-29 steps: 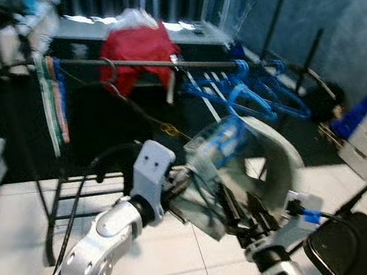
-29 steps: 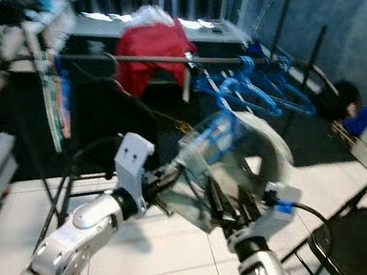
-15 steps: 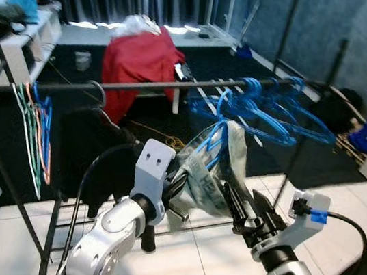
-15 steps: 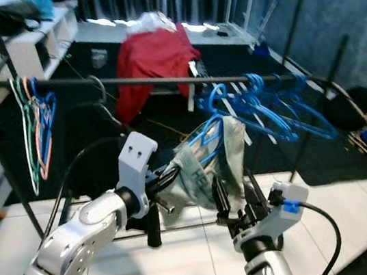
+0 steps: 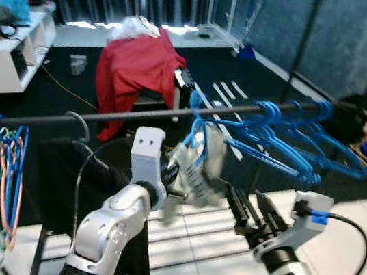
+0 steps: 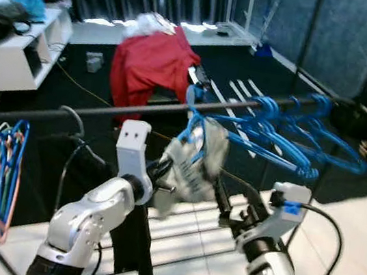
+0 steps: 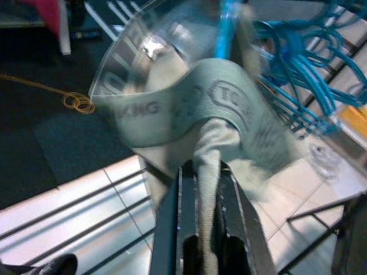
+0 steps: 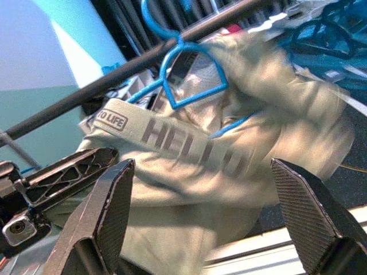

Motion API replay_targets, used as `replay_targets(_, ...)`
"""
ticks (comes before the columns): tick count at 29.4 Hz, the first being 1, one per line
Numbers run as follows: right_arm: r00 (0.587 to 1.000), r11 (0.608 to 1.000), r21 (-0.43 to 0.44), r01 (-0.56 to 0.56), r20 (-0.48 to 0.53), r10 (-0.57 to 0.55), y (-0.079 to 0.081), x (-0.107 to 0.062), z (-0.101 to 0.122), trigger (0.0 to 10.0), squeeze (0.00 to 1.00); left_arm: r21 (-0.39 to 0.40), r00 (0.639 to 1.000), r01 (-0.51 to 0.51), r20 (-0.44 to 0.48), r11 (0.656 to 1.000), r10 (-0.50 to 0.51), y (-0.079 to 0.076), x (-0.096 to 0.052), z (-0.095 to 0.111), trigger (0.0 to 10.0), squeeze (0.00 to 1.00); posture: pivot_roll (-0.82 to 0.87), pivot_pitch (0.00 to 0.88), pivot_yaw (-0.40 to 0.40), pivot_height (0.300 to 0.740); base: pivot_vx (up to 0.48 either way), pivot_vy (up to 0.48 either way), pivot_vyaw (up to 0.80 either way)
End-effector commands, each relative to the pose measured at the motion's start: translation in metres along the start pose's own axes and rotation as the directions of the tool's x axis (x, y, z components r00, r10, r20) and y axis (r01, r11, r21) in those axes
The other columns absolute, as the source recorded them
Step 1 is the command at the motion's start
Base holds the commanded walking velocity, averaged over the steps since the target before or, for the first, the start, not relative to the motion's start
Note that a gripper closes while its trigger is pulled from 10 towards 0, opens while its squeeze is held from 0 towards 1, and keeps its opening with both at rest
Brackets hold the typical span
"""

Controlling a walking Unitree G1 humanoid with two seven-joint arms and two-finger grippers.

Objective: Hang hanger

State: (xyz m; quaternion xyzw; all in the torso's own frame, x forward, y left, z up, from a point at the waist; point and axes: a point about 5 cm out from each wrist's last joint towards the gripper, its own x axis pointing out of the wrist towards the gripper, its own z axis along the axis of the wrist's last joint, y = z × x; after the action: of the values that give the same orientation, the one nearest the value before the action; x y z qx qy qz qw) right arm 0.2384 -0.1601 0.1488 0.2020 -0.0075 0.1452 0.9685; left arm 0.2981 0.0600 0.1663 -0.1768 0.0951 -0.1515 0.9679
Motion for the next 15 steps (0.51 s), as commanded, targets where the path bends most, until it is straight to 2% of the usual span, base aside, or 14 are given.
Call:
replay_targets(1,1.000,1.000,-0.002,0.007,-0.008,-0.007,-0.001,-0.001,-0.001,10.0,0.00,-0.171,0.998,-0.066,-0.007,0.983,0.066,-0.002,-0.004,-0.016,10.0,0.00,-0.16,0.000,0.035,0.740,0.000,0.000,0.00)
replay_targets(3,1.000,1.000,-0.003,0.009,-0.009,-0.009,-0.001,-0.001,-0.001,10.0,0.00,-0.236,0.995,-0.082,0.027,0.968,0.091,0.003,-0.006,-0.012,10.0,0.00,-0.16,0.000,0.034,0.740,0.000,0.000,0.00)
replay_targets(5,1.000,1.000,-0.004,0.010,-0.009,-0.010,-0.002,-0.001,0.000,10.0,0.00,-0.259,0.994,-0.083,0.045,0.962,0.098,0.005,-0.007,-0.009,10.0,0.00,-0.16,0.000,0.034,0.740,0.000,0.000,0.00)
replay_targets(9,1.000,1.000,-0.004,0.011,-0.009,-0.011,-0.002,-0.001,0.000,10.0,0.00,-0.256,0.992,-0.112,0.019,0.960,0.121,0.010,-0.009,-0.014,10.0,0.00,-0.16,0.000,0.033,0.740,0.000,0.000,0.00)
replay_targets(11,1.000,1.000,-0.003,0.012,-0.010,-0.012,-0.002,-0.001,0.000,10.0,0.00,-0.223,0.980,-0.193,-0.088,0.956,0.177,0.017,-0.013,-0.029,10.0,0.00,-0.16,0.000,0.029,0.740,0.000,0.000,0.00)
replay_targets(15,1.000,1.000,-0.002,0.012,-0.012,-0.012,-0.002,-0.001,0.000,10.0,0.00,-0.183,0.968,-0.228,-0.149,0.956,0.203,0.018,-0.016,-0.037,10.0,0.00,-0.16,0.000,0.029,0.740,0.000,0.000,0.00)
